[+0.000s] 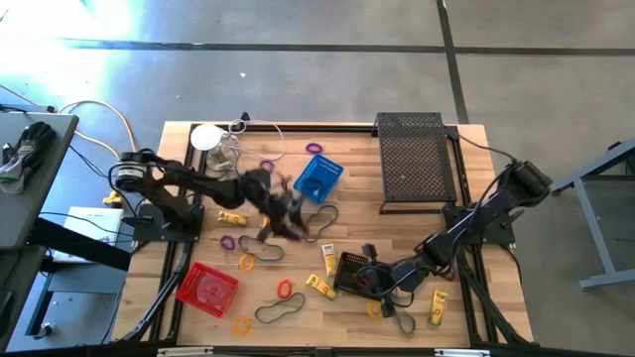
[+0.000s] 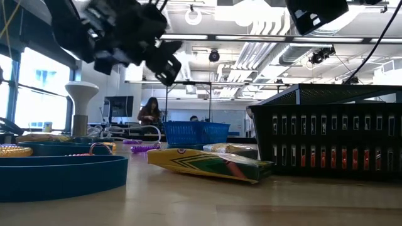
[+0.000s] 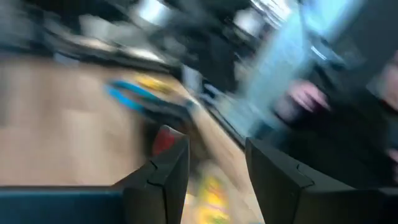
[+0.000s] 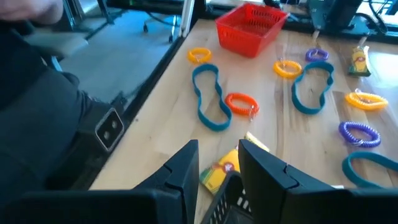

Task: Pick & Place Office Desk Supplies
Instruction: Put the purple wrist coil keychain into the black bin

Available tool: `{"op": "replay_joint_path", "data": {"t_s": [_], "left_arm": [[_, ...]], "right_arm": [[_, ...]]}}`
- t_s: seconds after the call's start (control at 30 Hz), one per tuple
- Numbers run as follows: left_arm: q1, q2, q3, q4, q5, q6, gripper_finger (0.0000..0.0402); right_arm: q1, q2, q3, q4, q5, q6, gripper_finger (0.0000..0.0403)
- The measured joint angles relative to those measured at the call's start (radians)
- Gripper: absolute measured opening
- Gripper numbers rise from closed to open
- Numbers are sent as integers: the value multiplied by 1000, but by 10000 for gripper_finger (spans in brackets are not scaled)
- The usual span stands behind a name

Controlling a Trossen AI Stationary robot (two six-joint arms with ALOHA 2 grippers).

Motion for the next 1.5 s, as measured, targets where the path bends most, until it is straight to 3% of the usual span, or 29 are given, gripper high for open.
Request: {"op": "replay_joint_path", "data": {"t_s": [0.1, 0.33, 0.47, 0.87, 1.23, 1.5], "left_arm": [[-77, 0, 0, -126, -114, 97, 152], [-193, -17, 0, -460, -556, 284, 152], [-239, -45, 0, -588, -692, 299, 152], [-243, -53, -1, -712, -821, 293, 152], [-265, -27, -1, -701, -828, 373, 152], [-315, -5, -2, -686, -912, 347, 152]], "right_arm": [[-6, 4, 0, 23, 0, -2, 100], [-13, 4, 0, 26, 0, -1, 100], [-12, 4, 0, 26, -4, -1, 100], [-12, 5, 0, 25, -4, -2, 100], [-13, 5, 0, 25, -4, -2, 100], [-13, 5, 0, 21, -1, -2, 100]]}}
